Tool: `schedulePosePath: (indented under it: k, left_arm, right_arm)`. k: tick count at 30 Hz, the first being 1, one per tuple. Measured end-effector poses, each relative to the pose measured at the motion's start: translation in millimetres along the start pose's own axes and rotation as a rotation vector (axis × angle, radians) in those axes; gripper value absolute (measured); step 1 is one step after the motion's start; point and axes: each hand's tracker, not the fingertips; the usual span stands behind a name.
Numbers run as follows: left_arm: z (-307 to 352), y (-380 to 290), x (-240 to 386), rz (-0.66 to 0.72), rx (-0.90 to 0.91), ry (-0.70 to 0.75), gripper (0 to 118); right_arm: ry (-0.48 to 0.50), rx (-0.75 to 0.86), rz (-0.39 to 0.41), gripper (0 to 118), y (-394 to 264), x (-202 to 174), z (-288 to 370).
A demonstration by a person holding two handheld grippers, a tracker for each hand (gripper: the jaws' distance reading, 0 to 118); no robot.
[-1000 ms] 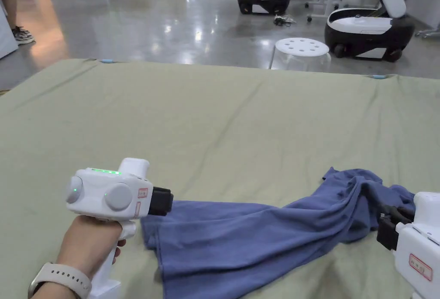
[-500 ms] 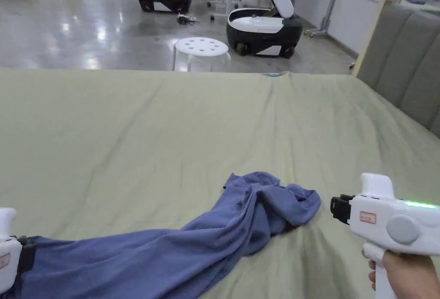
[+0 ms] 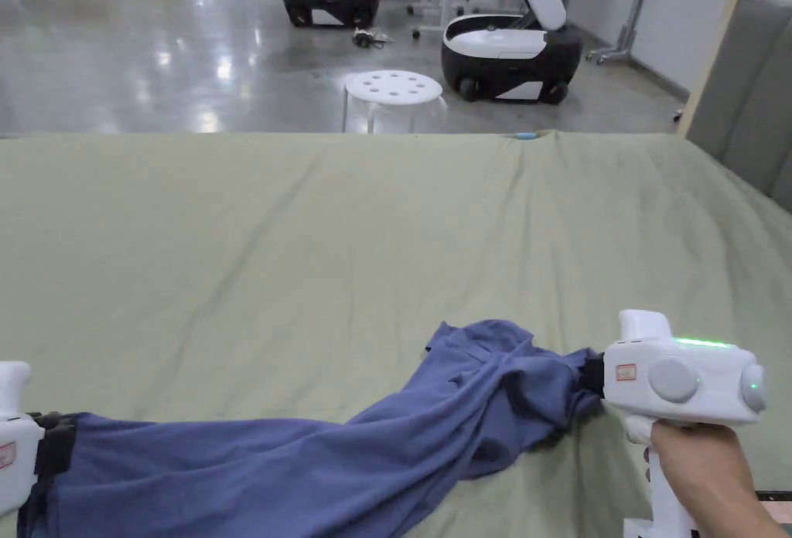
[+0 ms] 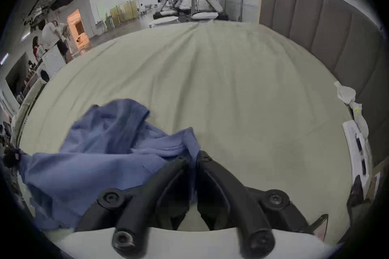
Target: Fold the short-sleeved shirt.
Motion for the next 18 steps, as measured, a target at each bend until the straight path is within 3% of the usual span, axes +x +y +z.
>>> schedulePosePath:
  k: [4,11,18]
  left_arm:
    - [11,12,-12,-0.006,0.026,0.023,1]
    - [95,81,-41,-0.008,0.244,0.079,1]
    - [180,169,-60,-0.023,0.457,0.152,0]
  right_arm:
    - [-0.003,0.089,-0.014,8,23,-1,53]
    - [0.121,0.281,-0.031,8,88,-28,184]
    - [0.162,0.466,0.027,8,159,-68,288]
